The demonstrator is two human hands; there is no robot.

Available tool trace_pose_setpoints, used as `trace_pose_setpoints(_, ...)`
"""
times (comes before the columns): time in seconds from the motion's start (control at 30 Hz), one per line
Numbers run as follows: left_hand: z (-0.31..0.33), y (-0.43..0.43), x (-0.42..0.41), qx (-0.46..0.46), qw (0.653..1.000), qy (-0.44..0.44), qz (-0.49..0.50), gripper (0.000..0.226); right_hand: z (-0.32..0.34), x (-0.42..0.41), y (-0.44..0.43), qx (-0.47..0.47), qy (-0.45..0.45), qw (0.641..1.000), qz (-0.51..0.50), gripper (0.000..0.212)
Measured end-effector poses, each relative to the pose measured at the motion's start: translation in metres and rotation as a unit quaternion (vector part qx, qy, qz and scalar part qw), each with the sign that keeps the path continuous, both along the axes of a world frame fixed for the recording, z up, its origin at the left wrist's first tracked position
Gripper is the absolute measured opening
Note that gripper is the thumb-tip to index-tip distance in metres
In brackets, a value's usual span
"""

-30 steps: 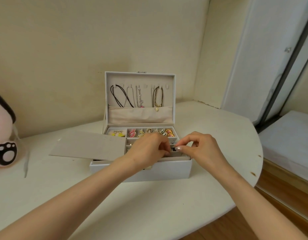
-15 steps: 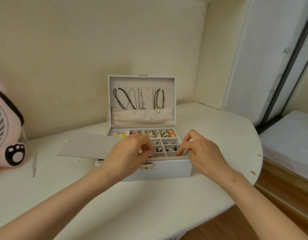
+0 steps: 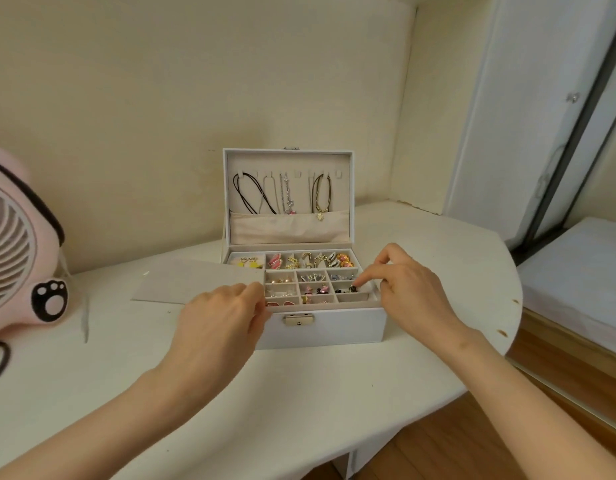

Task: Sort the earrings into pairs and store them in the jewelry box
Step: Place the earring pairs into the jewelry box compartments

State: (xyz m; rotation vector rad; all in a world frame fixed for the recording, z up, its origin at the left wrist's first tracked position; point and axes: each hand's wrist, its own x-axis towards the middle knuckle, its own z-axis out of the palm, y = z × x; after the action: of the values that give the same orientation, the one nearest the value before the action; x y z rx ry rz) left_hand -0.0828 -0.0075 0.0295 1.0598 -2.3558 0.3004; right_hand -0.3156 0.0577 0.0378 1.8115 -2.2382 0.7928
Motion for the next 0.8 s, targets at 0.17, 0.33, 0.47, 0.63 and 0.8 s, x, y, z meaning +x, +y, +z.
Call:
trace_pose_setpoints(0.17,-0.018,0.011,0.017,-0.064,0.991,-0.085,0.084,0.038,-0.013,-0.002,-0.001,-0.073,-0.083,0.994,0.003,0.038)
trace_pose_setpoints(0.33,-0.032,0.013,0.033,-0.068,0.985,-0.086,0.13,0.048,-0.023,-0.008,0.004,-0.082,-0.119,0.989,-0.006,0.03)
trace_pose_setpoints(0.47,-0.03,0.011,0.03,-0.073,0.991,-0.07,0.086,0.05,-0.027,-0.008,0.006,-0.093,-0.136,0.986,-0.005,0.031)
trace_pose_setpoints(0.63,-0.035,0.013,0.017,-0.083,0.995,-0.045,-0.017,0.06,-0.028,-0.005,0.008,-0.096,-0.149,0.984,-0.011,0.037)
trace_pose_setpoints(0.8,-0.039,0.015,0.006,-0.062,0.996,-0.017,-0.06,0.068,-0.027,-0.004,0.014,-0.119,-0.159,0.98,-0.011,0.045)
